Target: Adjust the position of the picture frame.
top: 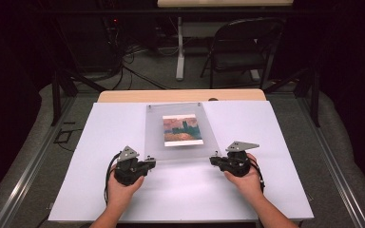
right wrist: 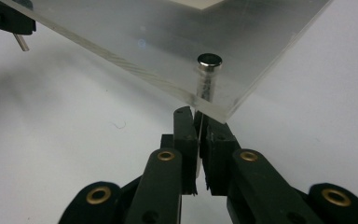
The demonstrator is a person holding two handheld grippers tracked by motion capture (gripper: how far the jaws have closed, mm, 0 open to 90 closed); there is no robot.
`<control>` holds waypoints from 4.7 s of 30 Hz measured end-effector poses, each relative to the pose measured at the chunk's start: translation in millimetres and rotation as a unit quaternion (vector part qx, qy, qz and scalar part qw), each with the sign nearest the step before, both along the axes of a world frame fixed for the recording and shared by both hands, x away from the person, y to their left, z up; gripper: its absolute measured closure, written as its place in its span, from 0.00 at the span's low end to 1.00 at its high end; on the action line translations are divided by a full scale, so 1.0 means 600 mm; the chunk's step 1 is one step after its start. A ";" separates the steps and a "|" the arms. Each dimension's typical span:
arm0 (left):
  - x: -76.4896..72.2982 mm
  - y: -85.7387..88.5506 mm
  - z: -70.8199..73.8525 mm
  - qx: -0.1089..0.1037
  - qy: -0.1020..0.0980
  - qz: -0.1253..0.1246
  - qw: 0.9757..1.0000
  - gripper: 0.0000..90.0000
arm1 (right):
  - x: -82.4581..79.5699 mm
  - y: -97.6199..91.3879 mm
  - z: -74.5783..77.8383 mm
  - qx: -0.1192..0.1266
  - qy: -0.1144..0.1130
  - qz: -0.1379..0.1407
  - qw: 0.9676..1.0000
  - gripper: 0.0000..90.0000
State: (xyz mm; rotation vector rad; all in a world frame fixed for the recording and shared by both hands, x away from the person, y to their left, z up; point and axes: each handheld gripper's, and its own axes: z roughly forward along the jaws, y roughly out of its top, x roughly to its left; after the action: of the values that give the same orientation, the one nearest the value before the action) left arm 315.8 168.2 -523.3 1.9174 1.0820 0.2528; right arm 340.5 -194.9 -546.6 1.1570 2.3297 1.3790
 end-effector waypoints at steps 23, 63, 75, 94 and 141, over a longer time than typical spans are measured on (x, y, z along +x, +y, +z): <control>0.047 -0.014 -0.017 0.007 0.016 0.002 1.000 0.94 | 0.010 -0.006 -0.002 -0.012 -0.008 -0.015 1.000 0.95; 0.055 -0.018 -0.050 0.019 0.038 -0.004 0.999 0.93 | 0.014 -0.003 -0.027 -0.043 0.001 -0.018 0.999 0.95; 0.053 -0.016 -0.052 0.001 0.040 0.001 0.999 0.86 | 0.011 -0.002 -0.023 -0.046 -0.004 -0.014 0.999 0.81; 0.018 0.005 -0.044 -0.010 0.021 0.000 1.000 0.46 | -0.042 -0.018 0.005 -0.072 -0.047 -0.015 0.996 0.48; -0.025 0.044 0.010 0.023 0.007 0.020 1.000 0.49 | -0.071 -0.065 0.034 -0.055 -0.009 -0.059 0.997 0.47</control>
State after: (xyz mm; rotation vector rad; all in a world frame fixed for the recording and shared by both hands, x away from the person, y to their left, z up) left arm 301.1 194.9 -517.4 1.9420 1.1339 0.2896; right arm 297.8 -234.1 -526.1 1.2227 2.2532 1.2007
